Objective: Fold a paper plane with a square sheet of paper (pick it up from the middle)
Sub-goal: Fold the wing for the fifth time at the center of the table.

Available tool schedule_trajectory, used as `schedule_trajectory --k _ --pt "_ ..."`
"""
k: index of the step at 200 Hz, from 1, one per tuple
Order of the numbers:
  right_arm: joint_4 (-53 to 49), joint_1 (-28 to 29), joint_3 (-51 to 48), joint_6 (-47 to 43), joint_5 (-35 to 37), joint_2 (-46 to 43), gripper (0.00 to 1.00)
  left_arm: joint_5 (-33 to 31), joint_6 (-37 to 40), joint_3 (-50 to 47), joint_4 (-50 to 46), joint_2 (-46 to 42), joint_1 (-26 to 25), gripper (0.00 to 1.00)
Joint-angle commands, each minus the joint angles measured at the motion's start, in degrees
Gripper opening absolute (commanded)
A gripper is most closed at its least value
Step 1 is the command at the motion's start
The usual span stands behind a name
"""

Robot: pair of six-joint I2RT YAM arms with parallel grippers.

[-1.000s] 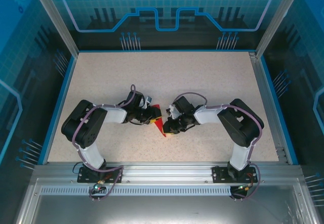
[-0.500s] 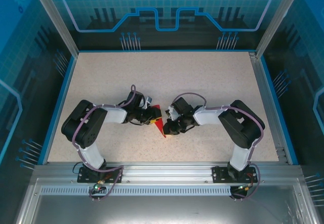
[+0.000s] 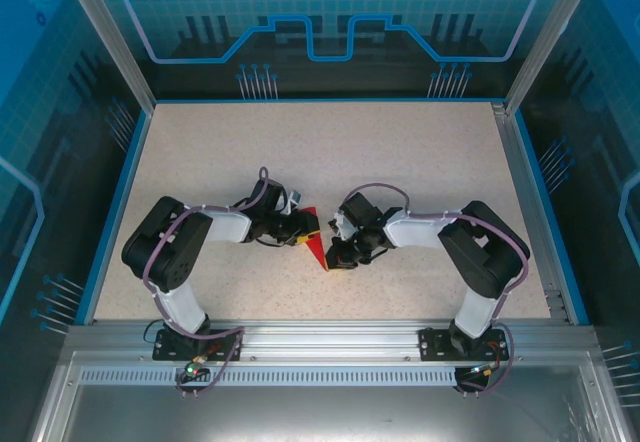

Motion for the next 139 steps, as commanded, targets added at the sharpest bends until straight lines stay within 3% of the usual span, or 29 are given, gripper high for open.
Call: schedule_trajectory --k 1,45,85,105,139 --pt "-5.3 1.9 0.4 -2.4 -0.9 3.4 0.05 -1.3 1.5 0.2 -3.7 2.2 -0.2 0.41" --pt "-10.6 4.0 0.4 -6.5 2.4 5.5 0.06 -1.5 1.4 0.0 -4.2 2.2 -0.2 0.40" --pt "-12.3 3.8 1.6 -6.3 5.0 -1.3 0.13 -1.8 1.2 -0.2 -4.3 2.3 -0.2 0.40" --pt "-7.9 1.8 -1.4 -2.0 5.5 -7.3 0.17 -1.7 1.5 -0.2 -4.3 2.1 -0.2 0.40" --pt "6.3 -1.6 -4.4 6.2 -1.6 -10.6 0.13 -1.6 1.5 -0.3 -4.2 2.1 -0.2 0.40"
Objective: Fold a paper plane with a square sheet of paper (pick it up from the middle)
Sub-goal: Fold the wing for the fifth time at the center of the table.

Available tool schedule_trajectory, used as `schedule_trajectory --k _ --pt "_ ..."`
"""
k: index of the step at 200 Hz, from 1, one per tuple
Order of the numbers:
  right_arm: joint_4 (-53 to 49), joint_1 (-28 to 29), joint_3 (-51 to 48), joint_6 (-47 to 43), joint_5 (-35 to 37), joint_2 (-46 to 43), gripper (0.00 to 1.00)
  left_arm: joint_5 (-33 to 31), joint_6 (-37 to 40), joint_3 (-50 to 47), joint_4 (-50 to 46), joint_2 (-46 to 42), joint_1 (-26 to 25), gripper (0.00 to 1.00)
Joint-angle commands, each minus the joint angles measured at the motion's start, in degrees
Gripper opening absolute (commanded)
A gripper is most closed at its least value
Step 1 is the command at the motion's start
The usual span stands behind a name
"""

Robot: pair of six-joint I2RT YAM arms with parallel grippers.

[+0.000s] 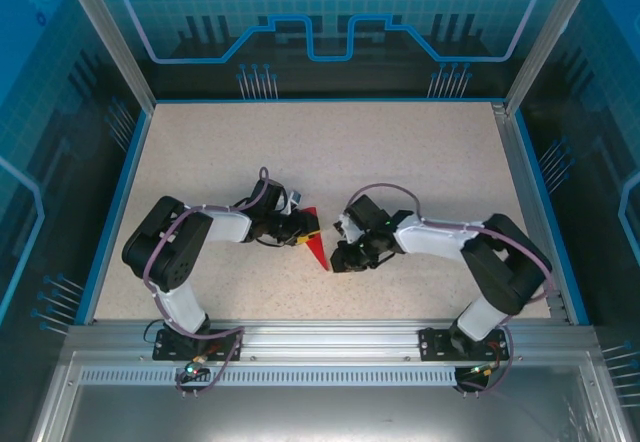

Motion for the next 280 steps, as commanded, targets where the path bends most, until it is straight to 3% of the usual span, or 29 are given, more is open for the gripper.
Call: schedule_trajectory --k 1,46,146,221,280 --pt "10.3 -1.8 -1.1 6.8 -5.1 -0.8 0.13 -1.7 1.5 -0.3 -4.1 1.9 -0.2 0.40" --pt "24.6 -0.7 1.1 16.0 -8.8 7.6 0.06 -1.6 1.6 -0.5 -3.9 1.9 -0.2 0.40" --pt "27.0 -1.3 -3.1 14.4 -13.1 15.8 0.07 -1.6 1.5 -0.5 -3.8 2.3 -0.2 0.40" --pt "19.2 -0.2 -7.4 9.1 -12.9 12.6 0.08 -2.1 0.8 -0.3 -3.9 2.9 -0.2 0.39" --pt "14.8 0.1 -8.6 7.7 -10.5 4.9 0.08 -1.8 0.4 -0.7 -3.7 3.0 -0.2 0.39"
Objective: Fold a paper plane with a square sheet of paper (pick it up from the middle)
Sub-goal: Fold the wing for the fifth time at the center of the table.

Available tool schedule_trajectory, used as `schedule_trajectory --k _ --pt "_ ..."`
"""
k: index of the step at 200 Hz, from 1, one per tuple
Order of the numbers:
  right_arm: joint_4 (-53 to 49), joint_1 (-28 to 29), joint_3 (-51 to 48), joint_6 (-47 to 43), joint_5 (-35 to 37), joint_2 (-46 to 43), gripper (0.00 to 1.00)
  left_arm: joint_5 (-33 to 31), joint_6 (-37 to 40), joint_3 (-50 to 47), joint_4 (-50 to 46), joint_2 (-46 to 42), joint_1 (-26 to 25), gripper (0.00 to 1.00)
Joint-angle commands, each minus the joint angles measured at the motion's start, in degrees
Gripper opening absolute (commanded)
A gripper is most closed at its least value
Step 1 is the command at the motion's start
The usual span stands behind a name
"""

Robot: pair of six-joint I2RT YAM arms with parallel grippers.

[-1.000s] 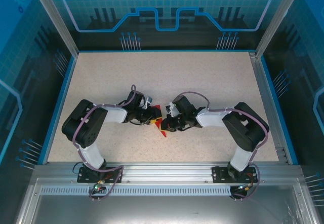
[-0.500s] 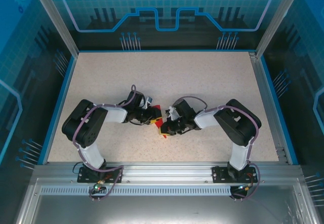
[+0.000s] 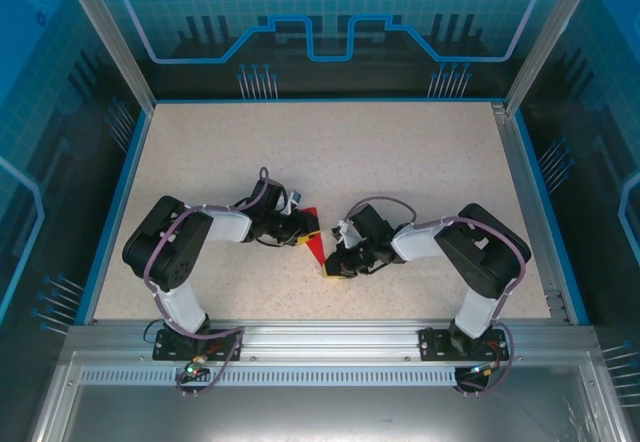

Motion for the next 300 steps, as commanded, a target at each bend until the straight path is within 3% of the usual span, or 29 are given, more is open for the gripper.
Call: schedule_trajectory --k 1,40,104,179,236,300 --pt "-7.8 0.8 -0.8 -0.8 1.2 -3.6 0.08 -1.9 0.5 -0.9 -3.6 2.7 -0.2 0.39" --pt "-5.4 0.8 4.3 1.4 3.2 -7.1 0.07 -1.5 -3.6 -2.5 -0.2 2.7 -0.3 0.39" --pt "-1.1 0.8 11.4 7.6 9.1 1.2 0.06 -3.6 -8.2 -4.4 2.1 1.8 -1.8 0.39" --pt "1.0 -1.1 9.3 6.3 8.8 4.8 0.05 -4.1 -8.5 -5.4 2.9 0.0 -1.9 0.39" --pt "-3.6 -2.0 8.3 3.8 10.6 6.9 0.05 -3.9 -7.6 -4.8 1.9 -1.2 -1.9 0.40" --pt "-8.4 -3.7 6.5 -1.9 6.6 8.6 0.02 -3.4 1.0 0.7 -5.7 -9.5 -1.9 0.57"
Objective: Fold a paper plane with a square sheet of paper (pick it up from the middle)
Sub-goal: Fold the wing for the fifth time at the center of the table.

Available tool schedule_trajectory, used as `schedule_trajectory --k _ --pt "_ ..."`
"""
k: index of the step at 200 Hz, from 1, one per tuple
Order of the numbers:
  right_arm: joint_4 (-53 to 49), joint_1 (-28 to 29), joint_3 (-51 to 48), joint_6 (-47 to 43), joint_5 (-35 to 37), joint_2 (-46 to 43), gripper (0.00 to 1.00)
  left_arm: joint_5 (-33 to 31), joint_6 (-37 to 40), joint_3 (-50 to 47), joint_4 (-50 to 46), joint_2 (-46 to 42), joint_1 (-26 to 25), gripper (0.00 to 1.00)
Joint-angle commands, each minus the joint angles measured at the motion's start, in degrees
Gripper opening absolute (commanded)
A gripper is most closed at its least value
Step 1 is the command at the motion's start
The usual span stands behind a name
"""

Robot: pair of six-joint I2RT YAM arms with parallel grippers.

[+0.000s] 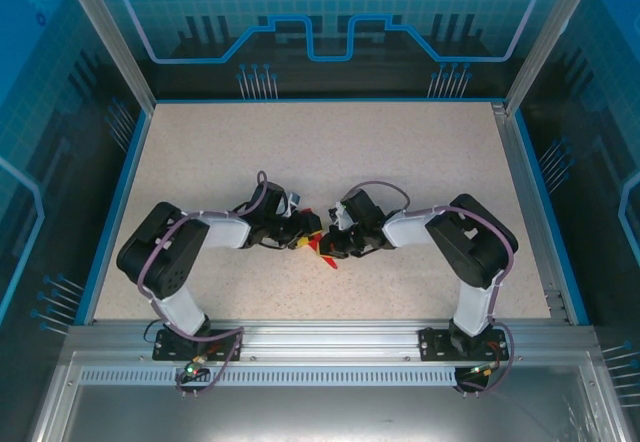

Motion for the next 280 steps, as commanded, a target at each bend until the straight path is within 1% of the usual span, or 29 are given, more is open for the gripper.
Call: schedule_trajectory --k 1,30,57,91,123,165,201,244,280 --pt "-8.5 -1.5 -2.3 -3.5 -0.2 2.8 0.02 -0.7 5.3 3.2 -6.9 -5.3 -0.2 0.57" --pt "-9.6 -2.2 -1.5 -3.9 -0.9 3.8 0.02 -1.6 7.9 3.6 -9.3 -11.0 -0.1 0.59" --pt "-9.3 -2.2 -1.2 -3.1 -1.9 4.8 0.02 -2.2 7.9 -0.1 -7.3 -12.7 -0.2 0.58" --pt "-10.8 -2.3 -0.5 -3.1 -1.9 5.4 0.02 -1.1 5.4 -3.2 0.6 -10.1 -0.6 0.56" --pt "-12.0 -2.3 -0.1 -3.5 -1.7 5.8 0.02 -1.4 5.6 -3.0 3.6 -7.2 -1.5 0.56" --pt "-12.0 -2.3 0.0 -3.3 -2.0 6.3 0.01 -2.9 6.6 -2.1 4.6 -2.5 -1.6 0.55" --pt "-12.6 -2.3 -0.5 -3.7 -1.9 5.8 0.01 -6.9 7.7 -0.4 3.2 0.9 -1.3 0.54" --pt "-15.6 -2.3 -0.1 -5.5 -1.1 5.2 0.00 -8.3 5.5 -1.4 2.1 2.8 1.8 0.52" --pt "-16.6 -2.3 0.5 -6.3 -1.5 5.4 0.00 -7.8 7.3 -1.0 -0.6 2.3 4.7 0.52"
